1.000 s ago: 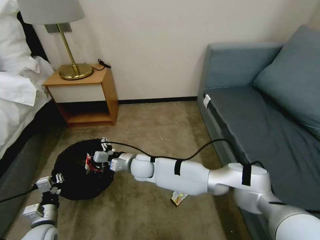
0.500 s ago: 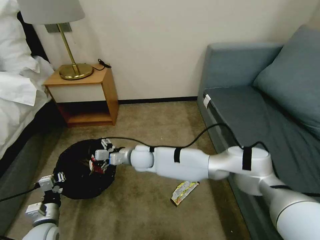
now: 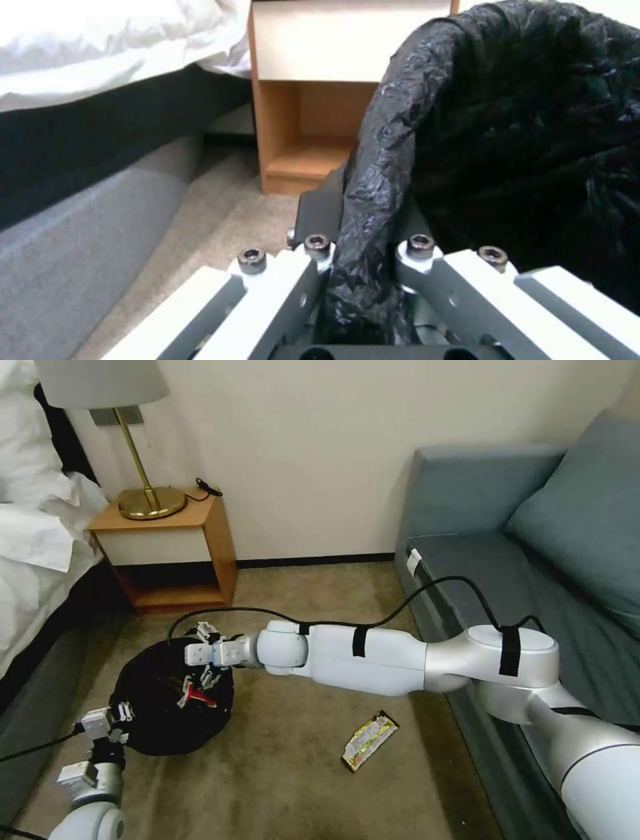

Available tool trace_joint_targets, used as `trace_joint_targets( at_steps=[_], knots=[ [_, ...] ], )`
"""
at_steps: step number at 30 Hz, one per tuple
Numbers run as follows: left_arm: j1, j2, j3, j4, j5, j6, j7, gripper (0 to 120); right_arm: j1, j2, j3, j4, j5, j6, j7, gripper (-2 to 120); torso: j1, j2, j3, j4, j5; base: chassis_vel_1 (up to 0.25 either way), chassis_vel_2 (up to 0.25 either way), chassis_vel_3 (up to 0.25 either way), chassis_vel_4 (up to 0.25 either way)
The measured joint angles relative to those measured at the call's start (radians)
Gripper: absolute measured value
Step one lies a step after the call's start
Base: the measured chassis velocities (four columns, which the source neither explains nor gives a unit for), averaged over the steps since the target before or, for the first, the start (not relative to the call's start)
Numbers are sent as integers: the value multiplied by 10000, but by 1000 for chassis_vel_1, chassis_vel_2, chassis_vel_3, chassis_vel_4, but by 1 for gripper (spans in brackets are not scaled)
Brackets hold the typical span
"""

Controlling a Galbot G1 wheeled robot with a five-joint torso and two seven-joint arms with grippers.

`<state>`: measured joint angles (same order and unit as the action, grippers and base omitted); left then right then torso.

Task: Pick up the trash bin, then pick up the garbage on the floor and place it into the trash bin.

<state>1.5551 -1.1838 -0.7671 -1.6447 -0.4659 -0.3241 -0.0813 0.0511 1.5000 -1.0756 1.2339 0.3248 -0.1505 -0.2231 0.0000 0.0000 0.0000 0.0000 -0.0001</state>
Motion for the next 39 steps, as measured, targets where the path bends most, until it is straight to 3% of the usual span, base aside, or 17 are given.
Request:
trace_joint_targets(
  at_steps=[6,9,11,15,16,19,23,32,39],
  knots=[
    [-26,64,-50,10,-23,14,-31,5,-281,-646,547,427,191,18,211,100,0,0,0,3,1,0,0,0,0],
    [-26,116,-86,91,-66,13,-35,5,-375,-1780,718,1025,434,20,246,100,0,0,0,-3,3,0,0,0,0],
    [-26,122,-90,97,-71,13,-34,5,-387,-1943,720,1101,462,20,244,100,0,0,0,-1,3,0,0,0,0],
    [26,174,-137,122,-107,-3,-37,5,-662,-3679,591,1789,412,24,-146,100,0,0,0,-4,5,0,0,0,0],
    [26,174,-137,122,-107,-3,-37,5,-662,-3679,591,1789,412,24,-146,100,0,0,0,-4,5,0,0,0,0],
    [107,190,-149,70,-110,-5,-45,5,-1243,-4784,436,2191,265,256,-448,100,0,0,-1,0,4,0,0,0,0],
    [174,148,-143,21,-84,-4,-58,5,-2139,-5693,540,2550,363,219,-631,100,0,0,-1,-4,5,0,0,0,0],
    [175,100,-63,26,27,18,-63,5,-3445,-6771,1141,2199,-28,-127,-1572,100,0,0,-2,-1,4,0,0,0,0],
    [264,95,-109,62,31,-2,-64,5,-3787,-6935,1524,1087,-662,269,-2917,100,0,0,-2,-2,1,0,0,0,0]
  ],
)
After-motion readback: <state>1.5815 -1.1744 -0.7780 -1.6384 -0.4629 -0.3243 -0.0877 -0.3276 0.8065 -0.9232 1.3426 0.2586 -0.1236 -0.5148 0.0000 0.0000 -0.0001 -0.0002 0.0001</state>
